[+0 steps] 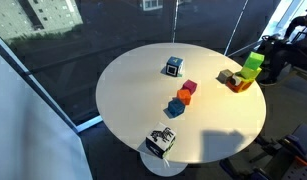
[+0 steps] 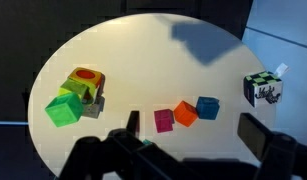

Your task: Put the green block on the table

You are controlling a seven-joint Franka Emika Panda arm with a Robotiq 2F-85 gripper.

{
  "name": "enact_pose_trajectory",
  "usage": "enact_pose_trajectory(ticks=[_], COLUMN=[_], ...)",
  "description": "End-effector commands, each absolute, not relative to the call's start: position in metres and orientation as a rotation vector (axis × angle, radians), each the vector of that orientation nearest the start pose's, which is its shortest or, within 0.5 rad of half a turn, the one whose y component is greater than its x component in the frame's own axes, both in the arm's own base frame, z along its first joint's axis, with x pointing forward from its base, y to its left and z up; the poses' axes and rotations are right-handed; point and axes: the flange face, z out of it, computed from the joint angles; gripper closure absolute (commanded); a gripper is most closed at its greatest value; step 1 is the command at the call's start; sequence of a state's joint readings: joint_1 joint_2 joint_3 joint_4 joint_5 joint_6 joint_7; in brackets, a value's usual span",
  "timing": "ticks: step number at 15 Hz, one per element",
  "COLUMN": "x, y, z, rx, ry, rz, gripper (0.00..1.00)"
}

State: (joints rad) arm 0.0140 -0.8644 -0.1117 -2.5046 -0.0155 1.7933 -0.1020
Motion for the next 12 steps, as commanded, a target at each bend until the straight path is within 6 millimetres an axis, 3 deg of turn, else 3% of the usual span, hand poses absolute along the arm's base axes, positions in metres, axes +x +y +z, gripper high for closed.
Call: enact_pose_trajectory(ticks=[1,7,12], x=[0.326,0.367,0.408], y=[-0.045,-0.063,-0.089], z=[0.579,0.598,0.599], rx=[-3.071,-3.09,-3.095], ry=[0.02,0.158,0.263], rz=[-0.232,-0.157,-0.053], gripper=[0.0,0.0,0.0])
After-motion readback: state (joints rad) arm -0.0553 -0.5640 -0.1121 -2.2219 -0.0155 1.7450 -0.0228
